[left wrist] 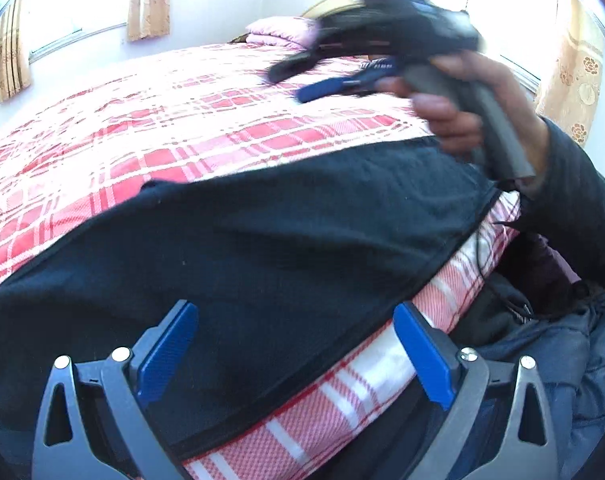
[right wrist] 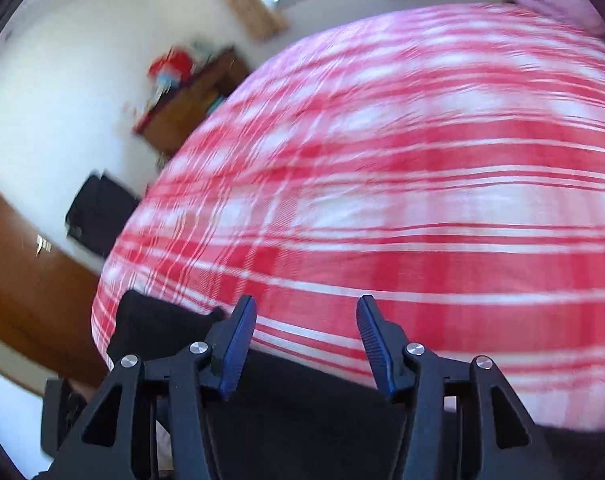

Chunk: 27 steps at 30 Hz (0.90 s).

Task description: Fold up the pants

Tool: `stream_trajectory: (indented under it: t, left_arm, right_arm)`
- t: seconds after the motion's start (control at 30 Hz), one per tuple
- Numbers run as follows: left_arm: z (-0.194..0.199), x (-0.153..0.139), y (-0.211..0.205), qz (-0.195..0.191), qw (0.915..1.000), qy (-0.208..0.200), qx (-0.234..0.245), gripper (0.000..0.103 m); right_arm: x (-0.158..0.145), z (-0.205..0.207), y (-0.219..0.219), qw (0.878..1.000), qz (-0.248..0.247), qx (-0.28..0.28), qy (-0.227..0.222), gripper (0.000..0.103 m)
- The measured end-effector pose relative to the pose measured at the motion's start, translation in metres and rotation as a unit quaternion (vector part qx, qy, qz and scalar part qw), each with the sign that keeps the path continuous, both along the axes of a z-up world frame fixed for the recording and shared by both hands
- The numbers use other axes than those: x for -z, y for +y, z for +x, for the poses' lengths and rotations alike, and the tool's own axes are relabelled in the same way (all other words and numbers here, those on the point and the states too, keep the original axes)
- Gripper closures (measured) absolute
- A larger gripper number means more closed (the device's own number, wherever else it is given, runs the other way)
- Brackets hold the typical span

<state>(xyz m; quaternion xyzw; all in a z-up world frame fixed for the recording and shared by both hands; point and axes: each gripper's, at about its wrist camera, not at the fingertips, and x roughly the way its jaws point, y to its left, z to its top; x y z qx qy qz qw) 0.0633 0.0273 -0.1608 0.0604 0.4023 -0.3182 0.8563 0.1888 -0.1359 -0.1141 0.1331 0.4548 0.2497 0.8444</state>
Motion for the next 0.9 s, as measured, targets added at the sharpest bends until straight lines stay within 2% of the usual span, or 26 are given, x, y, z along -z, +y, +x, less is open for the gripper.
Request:
stream_trajectory:
  t: [0.1,0.2,0.33,0.47,0.5,0.53,0.57,0.63,0.7,0.77,0.83,0.9]
  left_arm:
    - [0.008,0.001,-0.003,-0.012,0.9999,0.010,-0.002,0.003]
    - [0.017,0.002,-0.009,-0.021,0.9996,0.018,-0.008,0.003]
    - [0.029,0.001,-0.014,-0.033,0.9988,0.027,-0.024,0.003]
    - [0.039,0.007,-0.024,-0.025,0.9984,0.028,-0.043,0.003]
    - [0.043,0.009,-0.026,-0.022,0.9982,0.029,-0.048,0.003]
    - [0.047,0.011,-0.027,-0.019,0.9979,0.032,-0.053,0.003]
    - [0.052,0.013,-0.030,-0.014,0.9973,0.038,-0.060,0.003]
    - [0.058,0.016,-0.034,-0.008,0.9962,0.042,-0.075,0.003]
    - [0.060,0.015,-0.036,-0.004,0.9951,0.038,-0.091,0.003]
    - [0.060,0.017,-0.041,0.014,0.9949,0.037,-0.093,0.003]
    - [0.059,0.018,-0.046,0.041,0.9948,0.021,-0.091,0.003]
    - [0.058,0.018,-0.046,0.027,0.9943,0.022,-0.101,0.003]
  right_arm:
    - [-0.018,-0.027,-0.070,0.998,0.002,0.060,-0.030,0.049]
    - [-0.024,-0.063,-0.151,0.989,0.021,0.142,-0.038,0.049]
    - [-0.010,-0.113,-0.240,0.971,0.048,0.233,-0.021,0.049]
    - [0.011,-0.150,-0.297,0.955,0.054,0.293,-0.006,0.049]
    - [0.015,-0.156,-0.309,0.950,0.061,0.307,-0.011,0.051]
    - [0.014,-0.164,-0.324,0.945,0.091,0.312,-0.028,0.052]
    - [0.013,-0.169,-0.329,0.941,0.097,0.321,-0.034,0.051]
    - [0.003,-0.180,-0.345,0.925,0.086,0.367,-0.059,0.050]
    - [-0.001,-0.185,-0.359,0.917,0.093,0.381,-0.074,0.050]
    - [0.007,-0.178,-0.363,0.926,0.069,0.367,-0.050,0.051]
    - [0.003,-0.179,-0.361,0.930,0.050,0.359,-0.063,0.050]
    - [-0.002,-0.181,-0.367,0.928,0.084,0.359,-0.058,0.050]
